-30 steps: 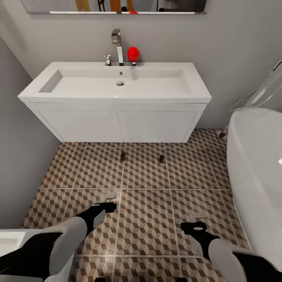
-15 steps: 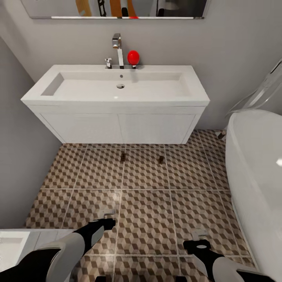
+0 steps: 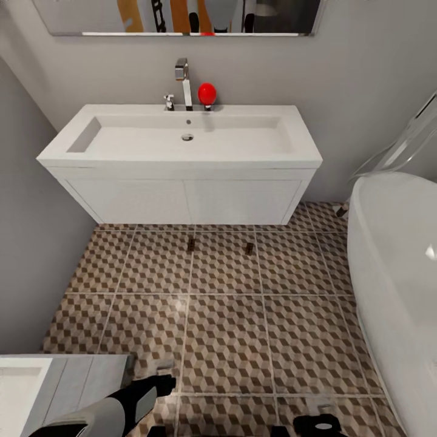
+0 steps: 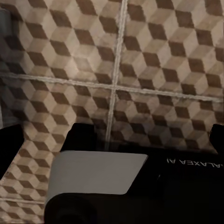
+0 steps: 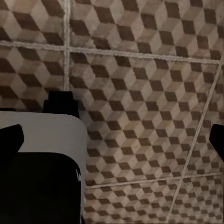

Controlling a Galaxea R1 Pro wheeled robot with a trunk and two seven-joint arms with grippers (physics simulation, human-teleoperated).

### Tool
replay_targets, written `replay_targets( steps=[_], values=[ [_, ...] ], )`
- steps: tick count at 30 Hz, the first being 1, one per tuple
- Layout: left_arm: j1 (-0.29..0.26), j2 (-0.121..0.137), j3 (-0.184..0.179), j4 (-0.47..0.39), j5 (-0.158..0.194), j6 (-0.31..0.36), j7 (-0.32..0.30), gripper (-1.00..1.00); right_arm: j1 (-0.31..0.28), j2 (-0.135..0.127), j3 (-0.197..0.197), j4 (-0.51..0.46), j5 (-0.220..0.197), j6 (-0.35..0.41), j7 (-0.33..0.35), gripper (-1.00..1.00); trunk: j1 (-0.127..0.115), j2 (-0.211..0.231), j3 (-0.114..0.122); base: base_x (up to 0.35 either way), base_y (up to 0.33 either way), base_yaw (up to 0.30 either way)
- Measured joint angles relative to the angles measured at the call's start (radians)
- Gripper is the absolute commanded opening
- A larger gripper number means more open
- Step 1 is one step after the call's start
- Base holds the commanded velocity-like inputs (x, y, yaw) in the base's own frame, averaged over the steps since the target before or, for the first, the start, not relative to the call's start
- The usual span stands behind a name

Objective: Take the four mousetraps from the cabinet in the bathroom and place them on the bathroom floor. Make sure all four end up on the same floor surface, and ensure that at least two of them are either under or directly next to the same bathroom sink.

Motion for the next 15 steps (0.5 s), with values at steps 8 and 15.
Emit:
replay_targets(
  steps=[8,15],
  values=[
    [0.069,-0.001,0.0,0.001,0.019,-0.02,-0.001,1.0,0.067,-0.018,0.0,0.0,0.004,-0.008,0.001,1.0,-0.023,0.042,0.019,0.0,0.0,0.0],
    [0.147,-0.001,0.0,0.002,0.023,-0.057,0.0,1.0,0.15,-0.025,0.0,0.0,0.009,-0.023,0.001,1.0,-0.023,0.042,0.019,0.0,0.0,0.0]
  ],
)
